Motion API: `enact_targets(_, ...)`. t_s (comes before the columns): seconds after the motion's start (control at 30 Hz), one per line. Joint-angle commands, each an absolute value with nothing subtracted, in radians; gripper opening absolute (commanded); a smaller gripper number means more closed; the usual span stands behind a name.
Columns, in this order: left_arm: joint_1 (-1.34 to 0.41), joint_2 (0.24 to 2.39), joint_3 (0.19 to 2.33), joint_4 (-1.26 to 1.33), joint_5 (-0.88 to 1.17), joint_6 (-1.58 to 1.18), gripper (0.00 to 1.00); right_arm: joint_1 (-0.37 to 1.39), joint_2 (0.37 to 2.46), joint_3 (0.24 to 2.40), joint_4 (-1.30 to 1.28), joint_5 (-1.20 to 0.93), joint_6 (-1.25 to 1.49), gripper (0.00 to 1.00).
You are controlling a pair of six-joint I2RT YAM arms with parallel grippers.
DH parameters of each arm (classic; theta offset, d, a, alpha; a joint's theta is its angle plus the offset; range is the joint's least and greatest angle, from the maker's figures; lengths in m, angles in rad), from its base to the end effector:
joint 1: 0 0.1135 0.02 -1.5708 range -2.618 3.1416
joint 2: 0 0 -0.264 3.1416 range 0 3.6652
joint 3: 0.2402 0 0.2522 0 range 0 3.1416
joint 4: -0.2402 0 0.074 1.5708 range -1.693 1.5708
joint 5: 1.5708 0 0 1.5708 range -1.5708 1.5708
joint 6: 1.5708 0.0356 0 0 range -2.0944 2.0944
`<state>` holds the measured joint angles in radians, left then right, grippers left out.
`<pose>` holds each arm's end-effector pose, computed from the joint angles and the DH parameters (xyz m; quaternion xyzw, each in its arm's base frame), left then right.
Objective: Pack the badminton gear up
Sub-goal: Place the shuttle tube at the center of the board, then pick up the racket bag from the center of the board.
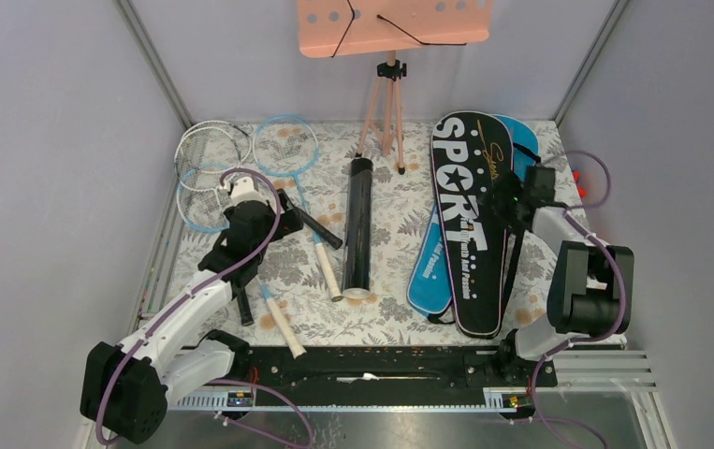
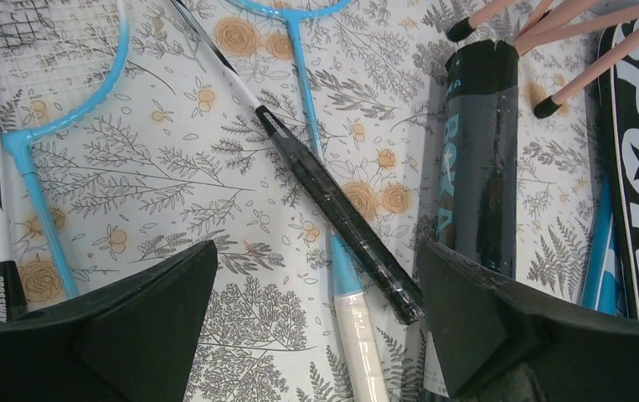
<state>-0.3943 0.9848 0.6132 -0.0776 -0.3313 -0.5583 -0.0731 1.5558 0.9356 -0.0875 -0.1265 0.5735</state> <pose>0.2085 -0.0742 0.2537 -0.1558 0.8252 -0.1164 0.5302 0.3328 -0.0199 0.2129 0.2629 0.8679 0.1590 0.3902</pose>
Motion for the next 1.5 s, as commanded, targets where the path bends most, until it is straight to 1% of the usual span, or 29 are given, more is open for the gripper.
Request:
enact_targets(0.0, -0.39, 0.986, 0.608, -0.004, -0.286, -0.539, 0.99, -0.209, 1.528, 0.817, -0.014, -0.178, 0.671, 1.0)
enact_targets(0.1, -0.39, 1.005, 0.608, 0.023, -0.268, -0.533, 0.99, -0.257, 1.535, 0.768, 0.023, -0.175, 0.688, 1.0)
enact_targets(0.2, -0.389, 1.019, 0.614, 0.026, -0.255, -0.532, 0.99, -0.264, 1.55, 0.738, 0.061, -0.204, 0.697, 0.99)
enact_targets(0.3, -0.389, 1.025, 0.619, 0.024, -0.248, -0.529, 0.99, -0.264, 1.563, 0.723, 0.095, -0.25, 0.697, 0.96)
enact_targets(0.33, -0.39, 1.025, 0.619, 0.026, -0.246, -0.529, 0.99, -0.264, 1.567, 0.712, 0.121, -0.271, 0.703, 0.93)
enact_targets(0.4, -0.39, 1.024, 0.618, 0.026, -0.242, -0.529, 0.99, -0.265, 1.578, 0.693, 0.186, -0.35, 0.723, 0.81)
enact_targets(0.47, -0.389, 1.021, 0.616, 0.026, -0.236, -0.528, 0.99, -0.264, 1.586, 0.677, 0.232, -0.396, 0.742, 0.66)
enact_targets(0.5, -0.39, 1.019, 0.615, 0.026, -0.233, -0.526, 0.99, -0.263, 1.588, 0.67, 0.245, -0.403, 0.744, 0.55)
enact_targets(0.53, -0.39, 1.018, 0.613, 0.026, -0.232, -0.524, 0.99, -0.264, 1.59, 0.663, 0.253, -0.403, 0.748, 0.39)
enact_targets(0.57, -0.389, 1.014, 0.613, 0.026, -0.232, -0.525, 0.99, -0.264, 1.588, 0.659, 0.251, -0.4, 0.751, 0.27)
enact_targets(0.63, -0.389, 1.012, 0.611, 0.026, -0.229, -0.524, 0.99, -0.264, 1.575, 0.647, 0.258, -0.404, 0.754, 0.11)
enact_targets(0.7, -0.39, 1.011, 0.613, 0.025, -0.224, -0.523, 0.99, -0.264, 1.544, 0.64, 0.251, -0.402, 0.751, 0.02)
enact_targets(0.73, -0.388, 1.01, 0.614, 0.025, -0.22, -0.523, 0.99, -0.263, 1.521, 0.64, 0.237, -0.395, 0.742, 0.0)
enact_targets(1.0, -0.39, 1.006, 0.616, 0.025, -0.197, -0.525, 0.99, -0.247, 1.278, 0.655, 0.011, -0.267, 0.642, 0.0)
enact_targets(1.13, -0.39, 0.994, 0.613, 0.024, -0.182, -0.528, 0.99, -0.216, 1.184, 0.666, -0.04, -0.278, 0.593, 0.0)
enact_targets(1.2, -0.39, 0.985, 0.608, 0.031, -0.169, -0.532, 0.99, -0.15, 1.147, 0.704, -0.09, -0.253, 0.517, 0.0)
enact_targets(1.3, -0.389, 0.962, 0.586, 0.059, -0.152, -0.534, 0.99, 0.028, 1.102, 0.793, -0.198, -0.146, 0.378, 0.0)
enact_targets(1.37, -0.39, 0.937, 0.562, 0.081, -0.15, -0.54, 0.99, 0.115, 1.073, 0.828, -0.234, -0.112, 0.318, 0.0)
enact_targets(1.47, -0.389, 0.907, 0.541, 0.094, -0.15, -0.551, 0.99, 0.262, 1.037, 0.87, -0.307, 0.028, 0.216, 0.0)
